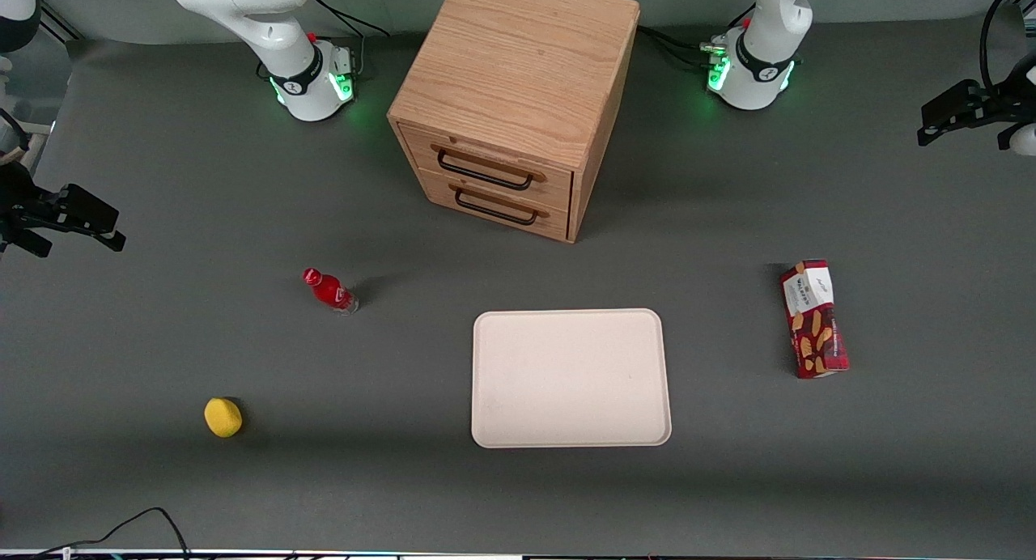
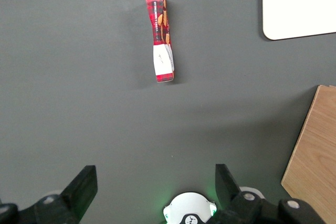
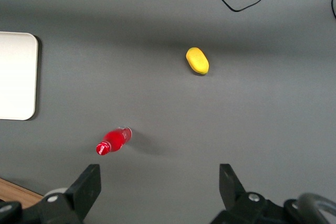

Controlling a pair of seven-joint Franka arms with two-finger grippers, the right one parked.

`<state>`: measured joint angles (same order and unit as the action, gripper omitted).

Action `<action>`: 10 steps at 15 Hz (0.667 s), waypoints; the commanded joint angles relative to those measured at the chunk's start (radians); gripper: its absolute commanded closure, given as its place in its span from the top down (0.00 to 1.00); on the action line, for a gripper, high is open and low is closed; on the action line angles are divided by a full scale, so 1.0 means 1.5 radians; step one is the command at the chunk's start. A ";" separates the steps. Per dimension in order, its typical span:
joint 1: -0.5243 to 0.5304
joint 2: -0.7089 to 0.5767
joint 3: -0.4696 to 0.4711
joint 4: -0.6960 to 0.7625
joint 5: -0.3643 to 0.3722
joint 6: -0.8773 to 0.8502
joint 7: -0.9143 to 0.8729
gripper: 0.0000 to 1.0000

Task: Place red cookie box on tray
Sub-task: 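Move the left gripper down over the red shortbread box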

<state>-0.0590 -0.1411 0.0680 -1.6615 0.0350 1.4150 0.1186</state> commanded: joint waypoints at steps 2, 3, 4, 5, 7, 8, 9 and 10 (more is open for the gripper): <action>-0.006 0.035 -0.012 0.057 0.007 -0.052 0.006 1.00; -0.006 0.035 -0.012 0.054 0.007 -0.050 -0.002 1.00; -0.005 0.040 -0.011 0.051 0.007 -0.044 -0.001 1.00; -0.004 0.055 -0.009 0.046 0.005 -0.031 -0.002 1.00; -0.003 0.098 -0.008 0.001 0.006 0.043 0.000 1.00; -0.003 0.114 -0.008 -0.038 0.007 0.105 0.000 1.00; -0.002 0.135 -0.008 -0.080 0.006 0.180 0.005 1.00; -0.002 0.164 -0.006 -0.114 0.006 0.247 0.007 1.00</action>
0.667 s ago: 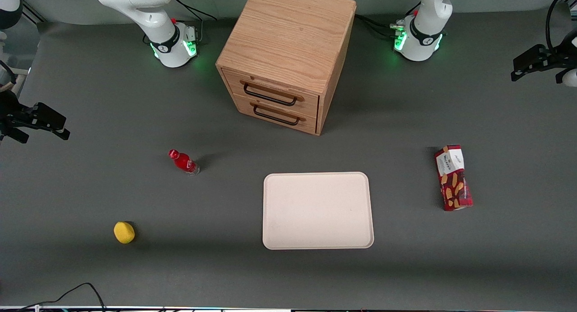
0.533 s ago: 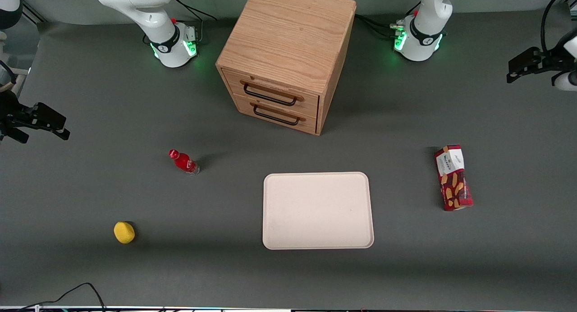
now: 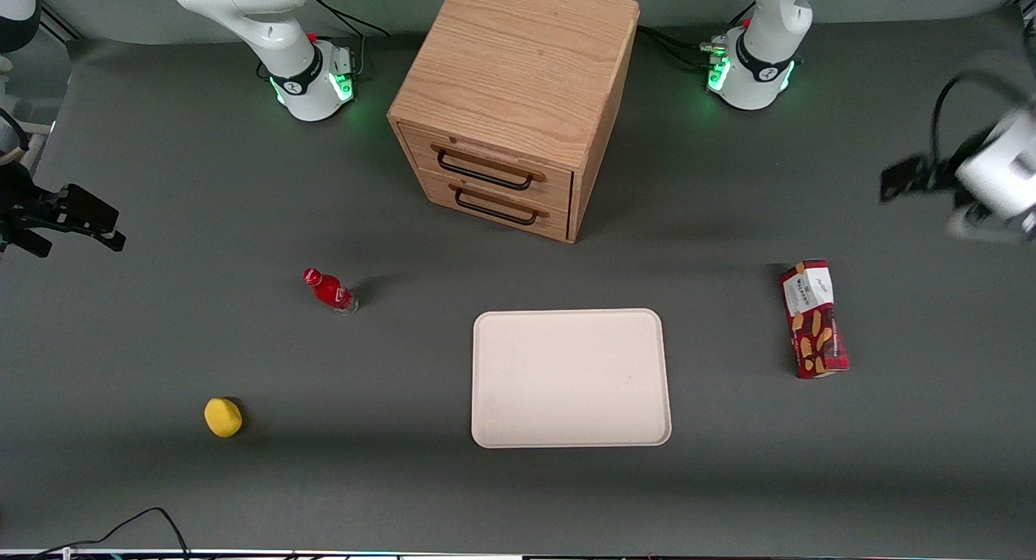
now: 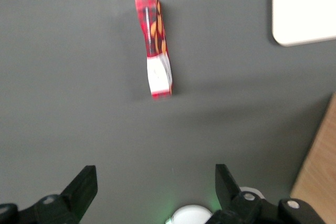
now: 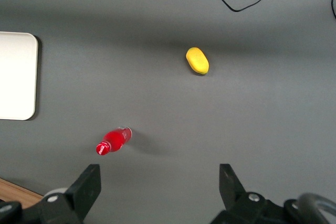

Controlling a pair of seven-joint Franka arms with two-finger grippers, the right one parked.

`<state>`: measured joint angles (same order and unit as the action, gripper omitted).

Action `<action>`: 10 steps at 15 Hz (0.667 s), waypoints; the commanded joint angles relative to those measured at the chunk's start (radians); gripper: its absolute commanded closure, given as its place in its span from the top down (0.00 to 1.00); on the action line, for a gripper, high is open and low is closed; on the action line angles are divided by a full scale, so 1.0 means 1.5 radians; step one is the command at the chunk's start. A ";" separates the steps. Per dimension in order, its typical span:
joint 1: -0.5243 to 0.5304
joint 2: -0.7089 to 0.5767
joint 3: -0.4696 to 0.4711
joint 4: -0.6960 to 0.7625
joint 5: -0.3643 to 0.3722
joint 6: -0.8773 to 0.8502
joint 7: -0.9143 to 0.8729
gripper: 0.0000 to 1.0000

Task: Place red cookie box on tray
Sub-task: 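Move the left gripper down over the red shortbread box, then close the left gripper on the box end and lift it upright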

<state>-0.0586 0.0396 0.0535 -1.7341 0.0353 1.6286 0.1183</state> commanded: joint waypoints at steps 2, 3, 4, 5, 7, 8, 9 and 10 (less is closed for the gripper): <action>0.000 0.105 0.003 -0.112 0.006 0.225 0.008 1.00; 0.000 0.130 0.003 -0.127 0.006 0.279 0.008 1.00; 0.001 0.157 0.003 -0.137 0.007 0.328 0.008 1.00; 0.001 0.182 0.003 -0.147 0.007 0.377 0.008 1.00; 0.002 0.219 0.004 -0.176 0.007 0.472 0.038 1.00; 0.009 0.230 0.004 -0.189 0.007 0.510 0.050 1.00; 0.012 0.237 0.004 -0.197 0.006 0.537 0.051 0.80; 0.014 0.240 0.004 -0.201 0.006 0.543 0.051 0.29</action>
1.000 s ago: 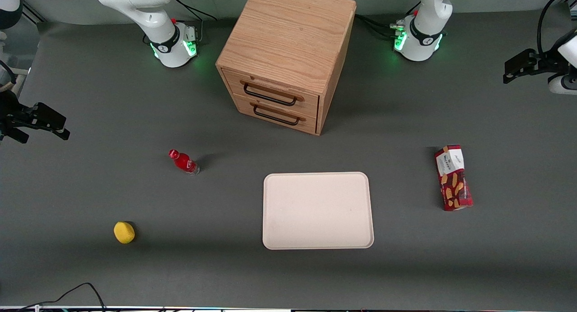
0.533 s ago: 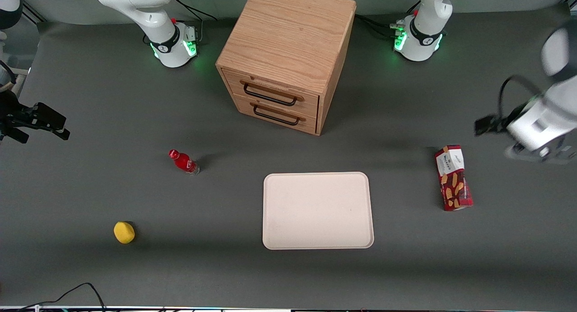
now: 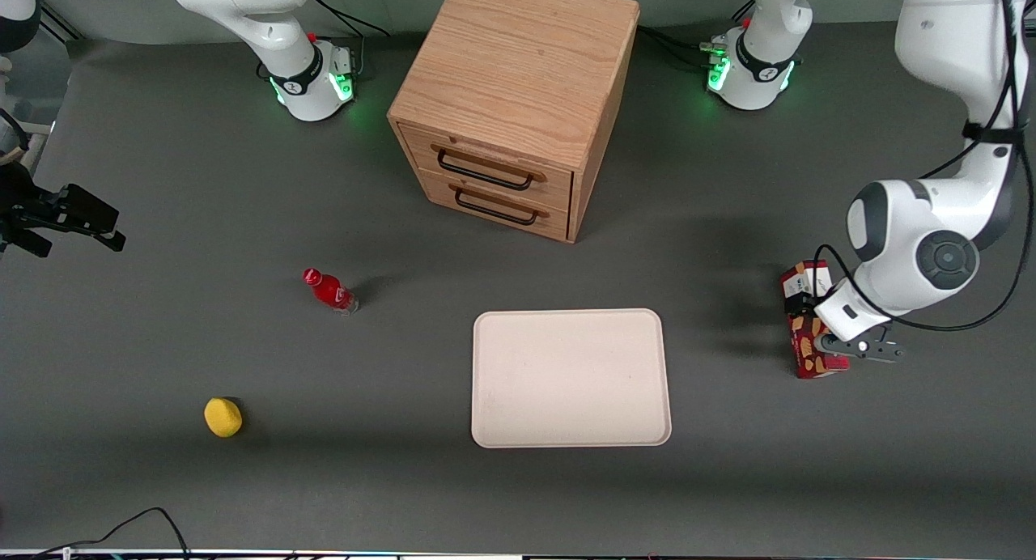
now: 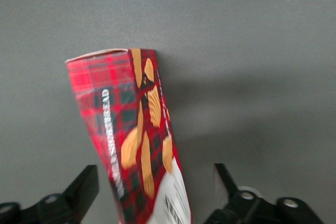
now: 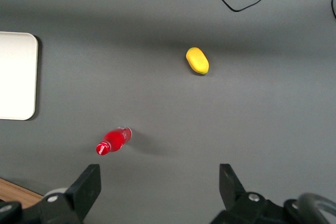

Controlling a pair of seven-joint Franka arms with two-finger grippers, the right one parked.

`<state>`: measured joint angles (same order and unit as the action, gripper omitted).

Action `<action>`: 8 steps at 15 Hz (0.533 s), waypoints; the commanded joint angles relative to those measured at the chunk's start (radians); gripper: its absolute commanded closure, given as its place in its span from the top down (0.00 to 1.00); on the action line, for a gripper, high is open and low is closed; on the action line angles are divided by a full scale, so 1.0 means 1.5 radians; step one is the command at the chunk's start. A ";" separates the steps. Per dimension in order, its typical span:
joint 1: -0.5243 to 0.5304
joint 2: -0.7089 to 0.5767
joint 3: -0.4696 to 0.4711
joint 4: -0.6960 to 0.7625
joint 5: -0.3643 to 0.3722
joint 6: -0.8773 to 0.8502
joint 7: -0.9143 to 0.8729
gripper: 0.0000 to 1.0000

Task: Place red cookie box on tray
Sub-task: 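Close the left gripper on the box end and lift it upright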

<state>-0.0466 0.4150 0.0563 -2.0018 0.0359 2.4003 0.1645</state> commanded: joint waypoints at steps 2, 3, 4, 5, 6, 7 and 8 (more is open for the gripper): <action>0.007 -0.009 0.002 -0.024 0.002 0.026 0.022 0.00; 0.007 -0.011 0.002 -0.025 0.000 0.023 0.020 0.00; 0.007 -0.013 0.002 -0.026 -0.005 0.021 0.020 0.00; 0.006 -0.015 0.002 -0.026 -0.012 0.018 0.019 0.00; 0.006 -0.018 0.002 -0.025 -0.013 0.013 0.019 0.00; 0.006 -0.023 0.001 -0.024 -0.014 0.001 0.018 0.00; 0.006 -0.038 0.001 -0.020 -0.015 -0.013 0.016 0.00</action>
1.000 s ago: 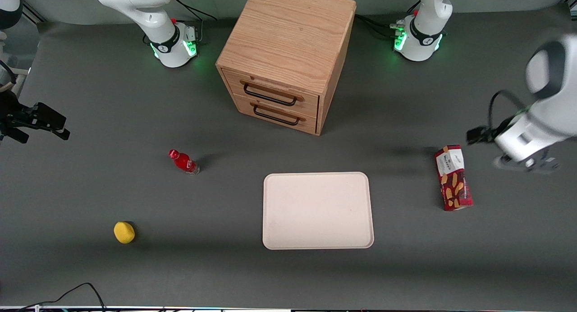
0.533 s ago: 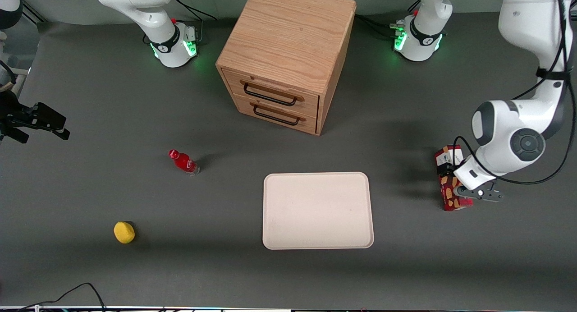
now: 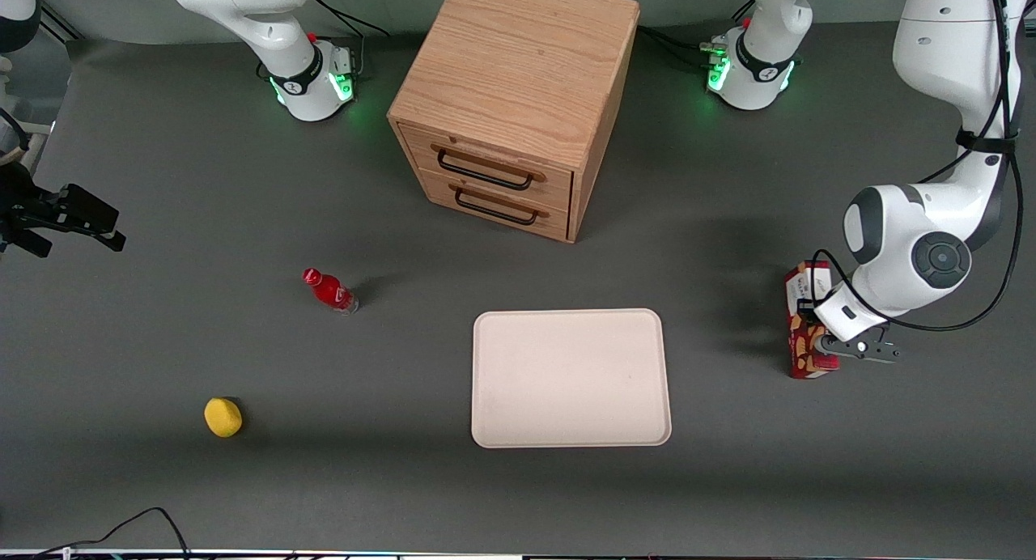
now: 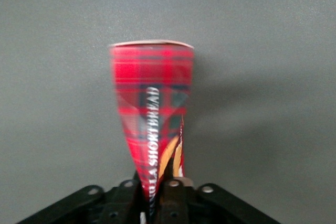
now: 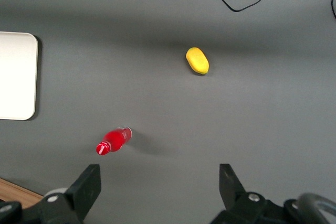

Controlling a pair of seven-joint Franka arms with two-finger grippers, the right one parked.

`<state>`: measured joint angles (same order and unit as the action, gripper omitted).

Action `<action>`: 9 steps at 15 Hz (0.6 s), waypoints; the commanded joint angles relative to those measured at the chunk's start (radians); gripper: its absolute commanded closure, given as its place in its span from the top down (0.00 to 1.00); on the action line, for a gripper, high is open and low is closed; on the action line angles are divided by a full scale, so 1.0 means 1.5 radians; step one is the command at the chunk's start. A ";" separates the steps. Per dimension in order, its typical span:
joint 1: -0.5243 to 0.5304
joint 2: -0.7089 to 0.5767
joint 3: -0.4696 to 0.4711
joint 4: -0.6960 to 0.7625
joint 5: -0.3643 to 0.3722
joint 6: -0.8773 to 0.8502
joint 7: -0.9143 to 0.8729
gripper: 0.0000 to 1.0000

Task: Place red cookie box on tray
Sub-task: 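Close the left gripper on the box end and lift it upright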

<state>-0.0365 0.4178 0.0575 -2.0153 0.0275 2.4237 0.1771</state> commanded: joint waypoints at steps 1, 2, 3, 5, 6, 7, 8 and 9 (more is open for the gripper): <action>-0.001 -0.064 0.001 -0.004 -0.020 -0.056 0.007 0.00; -0.002 -0.091 0.001 0.016 -0.041 -0.105 0.006 0.00; -0.003 -0.114 0.000 0.053 -0.053 -0.179 0.002 0.00; -0.006 -0.141 -0.002 0.157 -0.056 -0.352 -0.002 0.00; -0.008 -0.143 -0.006 0.222 -0.056 -0.436 -0.021 0.00; -0.012 -0.144 -0.013 0.287 -0.055 -0.507 -0.040 0.00; -0.011 -0.141 -0.042 0.340 -0.056 -0.561 -0.068 0.00; -0.012 -0.140 -0.068 0.377 -0.056 -0.595 -0.127 0.00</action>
<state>-0.0414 0.1699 0.0172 -1.6111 -0.0506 1.6669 0.1153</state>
